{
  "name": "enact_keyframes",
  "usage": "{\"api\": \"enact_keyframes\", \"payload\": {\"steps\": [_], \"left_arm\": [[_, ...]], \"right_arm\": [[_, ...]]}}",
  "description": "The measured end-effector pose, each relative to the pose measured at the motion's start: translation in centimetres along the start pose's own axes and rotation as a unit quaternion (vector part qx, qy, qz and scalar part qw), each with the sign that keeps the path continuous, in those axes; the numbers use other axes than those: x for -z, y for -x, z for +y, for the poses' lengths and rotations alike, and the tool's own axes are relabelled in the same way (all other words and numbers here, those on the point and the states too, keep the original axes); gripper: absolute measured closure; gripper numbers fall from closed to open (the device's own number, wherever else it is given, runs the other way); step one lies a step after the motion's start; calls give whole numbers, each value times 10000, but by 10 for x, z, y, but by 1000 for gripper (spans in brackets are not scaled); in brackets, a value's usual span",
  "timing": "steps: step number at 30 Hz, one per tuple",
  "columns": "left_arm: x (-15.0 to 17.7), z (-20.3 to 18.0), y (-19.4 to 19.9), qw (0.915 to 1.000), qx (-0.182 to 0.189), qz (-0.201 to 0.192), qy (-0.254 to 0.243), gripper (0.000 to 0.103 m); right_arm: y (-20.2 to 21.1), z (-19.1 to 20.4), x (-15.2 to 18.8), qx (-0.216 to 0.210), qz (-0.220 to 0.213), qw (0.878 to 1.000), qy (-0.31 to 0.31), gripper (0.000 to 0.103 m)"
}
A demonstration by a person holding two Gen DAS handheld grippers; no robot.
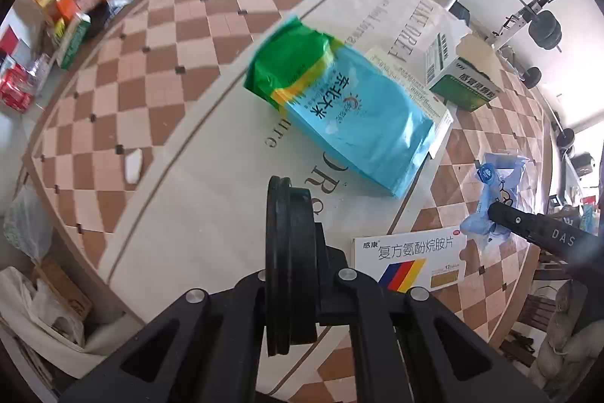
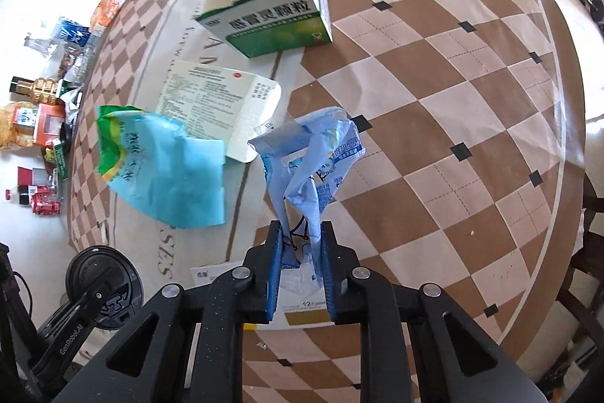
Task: Collect trash
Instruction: 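Grasp the light-blue cartoon snack bag with the right gripper and lift it, then carry the cartoon bag over the white bin and open the right gripper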
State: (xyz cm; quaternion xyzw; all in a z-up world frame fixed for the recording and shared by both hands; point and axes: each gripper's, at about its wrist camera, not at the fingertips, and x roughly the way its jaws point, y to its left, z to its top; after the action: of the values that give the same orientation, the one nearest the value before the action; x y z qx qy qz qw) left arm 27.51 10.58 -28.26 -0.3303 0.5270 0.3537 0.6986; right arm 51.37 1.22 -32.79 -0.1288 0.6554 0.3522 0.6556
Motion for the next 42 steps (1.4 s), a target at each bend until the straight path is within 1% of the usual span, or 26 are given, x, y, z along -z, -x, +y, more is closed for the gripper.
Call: {"api": "enact_keyframes", "payload": {"steps": [4, 6, 8, 11, 15, 19, 22, 25, 29, 32, 33, 37, 39, 41, 42], "left_arm": [[16, 4, 24, 9995, -130, -222, -173, 102], [28, 8, 34, 9993, -113, -296, -188, 101], [43, 15, 43, 9990, -144, -337, -258, 102], [70, 30, 56, 9984, -132, -402, -387, 102], [111, 52, 68, 9968, -186, -438, -640, 101], [152, 74, 72, 9961, -191, -383, -770, 101], [181, 88, 66, 9964, -148, -192, -810, 101], [208, 98, 54, 9962, -130, 26, -859, 102], [245, 114, 25, 9959, -99, 430, -795, 101], [270, 125, -13, 9947, -96, 781, -657, 101], [277, 128, -29, 9940, -99, 904, -612, 101], [294, 136, -104, 9895, -79, 1341, -523, 101], [297, 139, -148, 9878, -86, 1482, -476, 101], [295, 143, -194, 9866, -58, 1587, -363, 101], [295, 146, -215, 9861, -8, 1633, -310, 101]], "right_arm": [[24, 13, 25, 19, -218, 9996, 184, 85], [34, 20, 42, 68, -313, 9990, 305, 85], [43, 29, 62, 88, -406, 9984, 395, 85], [56, 42, 100, 166, -607, 9966, 535, 85], [71, 52, 164, 181, -803, 9955, 459, 85], [75, 59, 227, 154, -874, 9954, 364, 85], [68, 62, 280, 144, -764, 9965, 315, 85], [54, 62, 324, 146, -585, 9978, 282, 85], [20, 54, 378, 3, -241, 9994, 262, 85], [-15, 50, 411, 119, 13, 9985, 527, 85], [-33, 46, 423, 155, 154, 9982, 565, 85], [-104, 23, 448, 202, 670, 9965, 468, 85], [-146, 10, 455, 211, 860, 9952, 413, 85], [-184, -2, 456, 192, 960, 9946, 351, 85], [-211, -10, 456, 196, 1005, 9943, 305, 85]]}}
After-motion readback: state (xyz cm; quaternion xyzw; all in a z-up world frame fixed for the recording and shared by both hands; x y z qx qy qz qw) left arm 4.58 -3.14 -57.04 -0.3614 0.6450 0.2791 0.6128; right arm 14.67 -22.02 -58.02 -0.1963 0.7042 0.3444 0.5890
